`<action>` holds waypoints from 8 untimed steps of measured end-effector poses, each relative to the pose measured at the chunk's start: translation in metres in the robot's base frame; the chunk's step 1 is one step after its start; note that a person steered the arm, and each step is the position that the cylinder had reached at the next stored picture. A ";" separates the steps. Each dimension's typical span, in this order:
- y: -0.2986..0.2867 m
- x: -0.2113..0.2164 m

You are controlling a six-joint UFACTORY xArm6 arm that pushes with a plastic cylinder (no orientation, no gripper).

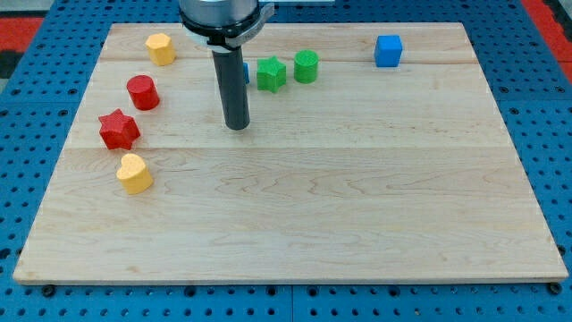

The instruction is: Place the arm to the center

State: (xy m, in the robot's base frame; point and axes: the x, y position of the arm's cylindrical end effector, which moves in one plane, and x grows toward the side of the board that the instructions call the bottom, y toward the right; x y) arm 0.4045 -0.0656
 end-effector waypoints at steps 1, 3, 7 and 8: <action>0.006 0.000; 0.017 0.000; 0.030 0.000; 0.033 0.000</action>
